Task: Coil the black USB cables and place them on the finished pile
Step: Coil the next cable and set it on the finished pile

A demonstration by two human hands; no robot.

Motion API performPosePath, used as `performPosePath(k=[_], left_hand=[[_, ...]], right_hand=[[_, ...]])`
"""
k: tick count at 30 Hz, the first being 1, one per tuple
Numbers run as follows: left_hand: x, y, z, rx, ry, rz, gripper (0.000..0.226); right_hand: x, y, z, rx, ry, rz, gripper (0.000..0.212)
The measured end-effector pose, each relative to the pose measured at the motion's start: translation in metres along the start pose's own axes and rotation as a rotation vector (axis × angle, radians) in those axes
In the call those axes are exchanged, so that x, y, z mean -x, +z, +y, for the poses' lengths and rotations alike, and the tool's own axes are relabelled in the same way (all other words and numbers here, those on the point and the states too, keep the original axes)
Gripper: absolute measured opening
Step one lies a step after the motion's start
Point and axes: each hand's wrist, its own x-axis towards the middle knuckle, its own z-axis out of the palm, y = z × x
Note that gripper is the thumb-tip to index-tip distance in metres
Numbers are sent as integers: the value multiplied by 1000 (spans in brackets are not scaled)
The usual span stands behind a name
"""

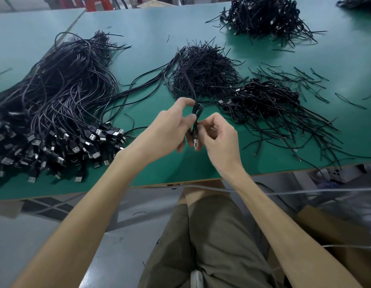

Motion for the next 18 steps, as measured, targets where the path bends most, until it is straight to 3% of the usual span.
performPosePath(k=[4, 9, 15, 18], left_hand=[[2, -4, -1, 149, 106, -92, 53], [1, -12, -6, 76, 108, -150, 75], [1, -12, -3, -303, 211, 18, 31], [-1, -16, -1, -420, 291, 13, 23]], right_hand=[[-1, -1, 1, -11, -11, -1, 25], [-3, -1, 4, -45, 2, -6, 21], [-2, 0, 4, -46, -1, -20, 17], [-2, 0, 3, -43, 2, -25, 22]])
